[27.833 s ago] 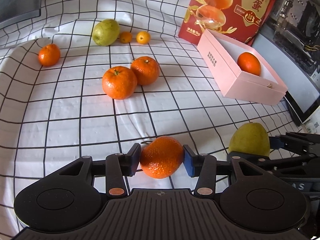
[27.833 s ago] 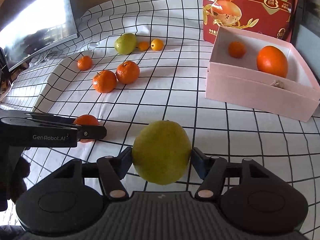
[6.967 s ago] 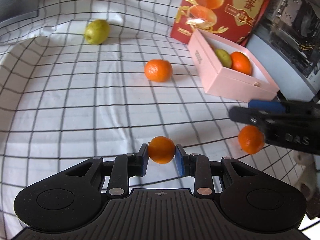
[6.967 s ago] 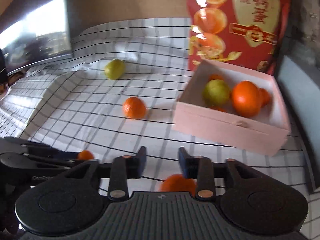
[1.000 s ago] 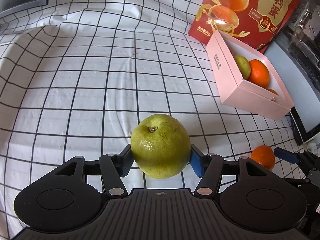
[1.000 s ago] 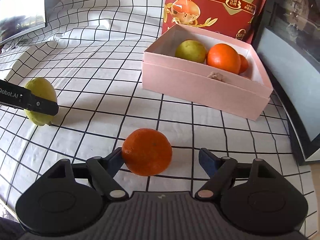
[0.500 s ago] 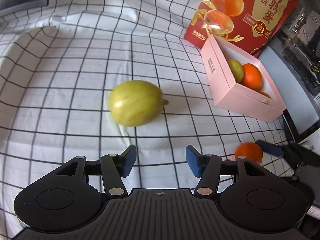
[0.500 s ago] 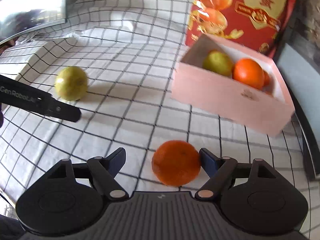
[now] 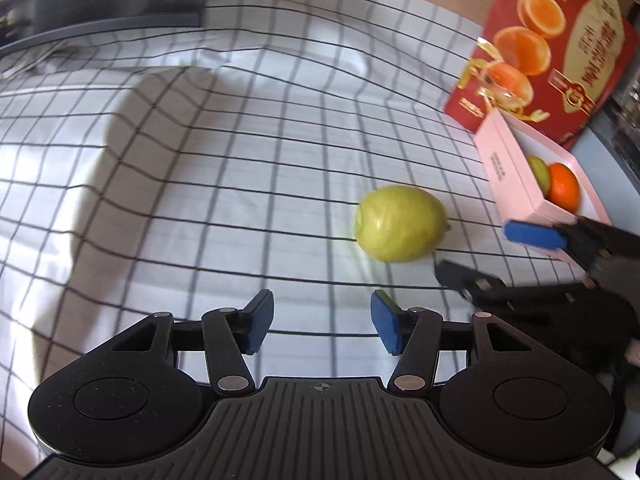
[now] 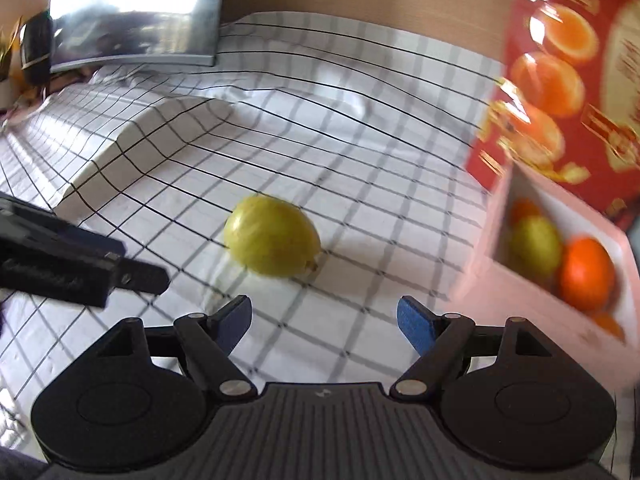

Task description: Organize fruits

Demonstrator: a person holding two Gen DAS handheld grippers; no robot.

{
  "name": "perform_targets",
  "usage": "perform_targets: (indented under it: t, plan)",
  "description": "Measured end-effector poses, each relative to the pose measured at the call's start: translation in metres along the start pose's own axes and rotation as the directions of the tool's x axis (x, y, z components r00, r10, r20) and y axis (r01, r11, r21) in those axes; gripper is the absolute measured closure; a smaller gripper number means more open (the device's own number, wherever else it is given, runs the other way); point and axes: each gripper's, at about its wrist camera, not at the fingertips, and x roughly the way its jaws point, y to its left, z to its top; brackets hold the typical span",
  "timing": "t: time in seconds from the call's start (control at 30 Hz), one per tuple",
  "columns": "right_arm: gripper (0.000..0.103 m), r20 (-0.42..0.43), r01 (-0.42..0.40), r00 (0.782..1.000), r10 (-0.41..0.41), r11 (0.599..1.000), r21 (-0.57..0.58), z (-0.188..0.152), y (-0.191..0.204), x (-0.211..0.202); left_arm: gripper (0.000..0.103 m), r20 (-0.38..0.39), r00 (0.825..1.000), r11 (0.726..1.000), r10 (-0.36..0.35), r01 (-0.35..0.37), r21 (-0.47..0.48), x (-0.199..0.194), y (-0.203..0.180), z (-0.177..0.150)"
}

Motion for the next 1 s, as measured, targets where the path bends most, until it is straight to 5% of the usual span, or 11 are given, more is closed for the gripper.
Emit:
perform_targets:
  t: [0.23, 0.37, 0.53, 0.8, 1.0]
  plan:
    - [0.020, -0.031, -0.028, 0.999, 0.027, 0.998, -0.047, 0.020, 0.015, 0.020, 0.044, 0.063, 0.995, 0.997, -0.072, 0.074, -0.036, -0.011, 0.020, 0.005]
    - [0.020, -0.046, -0.027, 0.999, 0.024, 0.998, -0.064, 0.003, 0.013, 0.006, 0.044, 0.115, 0.984, 0.988, -0.136, 0.127, 0.085, -0.010, 0.005, 0.026]
    - [0.020, -0.024, 0.041, 0.999, -0.043, 0.996, -0.074, -0.028, 0.002, -0.024, 0.044, 0.093, 0.980, 0.959, -0.176, 0.149, 0.241, 0.005, -0.028, 0.045]
    - [0.020, -0.045, 0.141, 0.990, -0.136, 0.980, 0.140, -0.067, -0.042, -0.056, 0.044, 0.092, 0.983, 0.944, -0.158, 0.123, 0.305, 0.036, -0.052, 0.073]
    - [0.020, -0.061, 0.170, 0.985, -0.160, 0.961, 0.217, -0.083, -0.049, -0.059, 0.047, 0.021, 0.979, 0.920, -0.205, 0.185, 0.346, 0.057, -0.050, 0.070]
